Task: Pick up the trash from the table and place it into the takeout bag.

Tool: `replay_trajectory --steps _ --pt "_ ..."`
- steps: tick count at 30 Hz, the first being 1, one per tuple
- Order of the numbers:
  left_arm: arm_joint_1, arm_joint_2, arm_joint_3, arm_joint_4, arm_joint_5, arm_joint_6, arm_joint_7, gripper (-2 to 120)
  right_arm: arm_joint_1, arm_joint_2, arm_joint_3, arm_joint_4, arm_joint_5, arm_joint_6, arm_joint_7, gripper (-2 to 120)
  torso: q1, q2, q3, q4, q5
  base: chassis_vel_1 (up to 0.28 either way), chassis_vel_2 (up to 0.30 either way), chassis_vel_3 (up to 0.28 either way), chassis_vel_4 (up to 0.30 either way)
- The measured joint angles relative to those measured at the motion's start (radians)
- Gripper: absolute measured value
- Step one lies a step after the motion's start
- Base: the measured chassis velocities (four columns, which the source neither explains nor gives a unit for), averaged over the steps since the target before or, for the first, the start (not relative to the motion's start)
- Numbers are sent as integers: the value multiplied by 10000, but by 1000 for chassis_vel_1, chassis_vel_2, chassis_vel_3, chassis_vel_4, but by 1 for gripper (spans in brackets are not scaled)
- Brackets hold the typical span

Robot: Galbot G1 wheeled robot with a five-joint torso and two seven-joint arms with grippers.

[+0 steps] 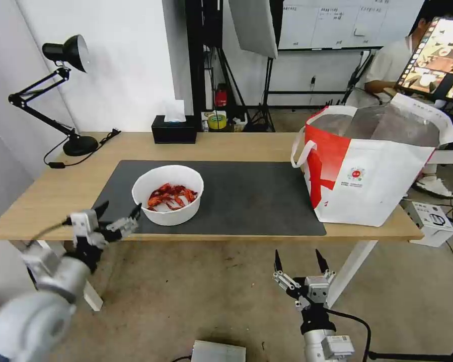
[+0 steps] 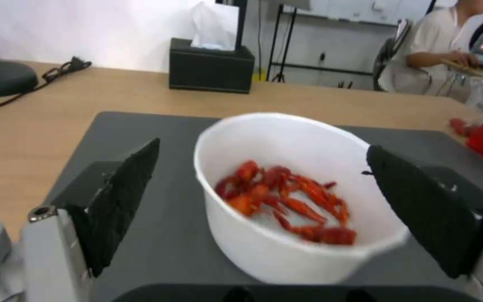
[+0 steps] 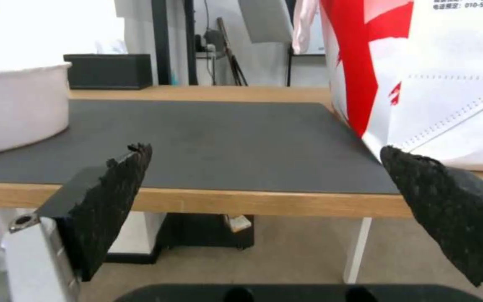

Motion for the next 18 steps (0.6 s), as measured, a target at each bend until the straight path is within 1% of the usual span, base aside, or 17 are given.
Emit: replay_trajectory --steps 2,3,4,5,6,7,8,11,12,15,16,18 --pt "-1033 785 593 472 -1065 298 -687 100 0 0 4 0 2 0 1 100 1 -1 1 -3 -3 0 0 0 0" --pt "-1539 1016 943 677 -1468 358 -1042 100 0 -1 6 0 2 0 1 100 2 0 1 -2 -2 0 0 0 0" --pt "-1539 1016 943 677 -1468 358 -1042 100 0 -1 6 0 2 0 1 100 2 0 1 -2 -2 0 0 0 0" --pt "-1831 1119 1148 797 -1690 375 -1209 100 1 -1 5 0 2 -1 1 100 1 -1 1 -3 -2 0 0 0 0" --pt "-2562 1313 1612 1148 -2040 448 -1465 100 1 -1 7 0 3 0 3 100 1 -1 1 -4 -1 0 0 0 0" --pt "-2942 1380 1890 1375 -2136 494 -1537 100 1 -1 5 0 3 -1 2 100 1 0 1 -4 0 0 0 0 0" --pt "-2942 1380 1890 1375 -2136 494 -1537 100 1 -1 5 0 3 -1 2 100 1 0 1 -4 0 0 0 0 0" --pt "-3877 1525 2683 2053 -2437 760 -1624 100 1 -1 5 0 4 -1 3 100 1 -1 1 -2 -2 0 0 0 0" --pt "-3877 1525 2683 2053 -2437 760 -1624 100 1 -1 5 0 4 -1 3 100 1 -1 1 -2 -2 0 0 0 0" --pt "-4713 1686 3397 2434 -2821 1317 -1684 100 1 -1 6 0 6 -1 5 100 1 -1 0 -1 -2 0 0 0 0" --pt "-4713 1686 3397 2434 -2821 1317 -1684 100 1 -1 6 0 6 -1 5 100 1 -1 0 -1 -2 0 0 0 0" --pt "-5338 1758 3914 2645 -2992 1710 -1767 100 1 -1 5 0 6 -1 7 100 0 0 0 -1 0 0 0 0 0"
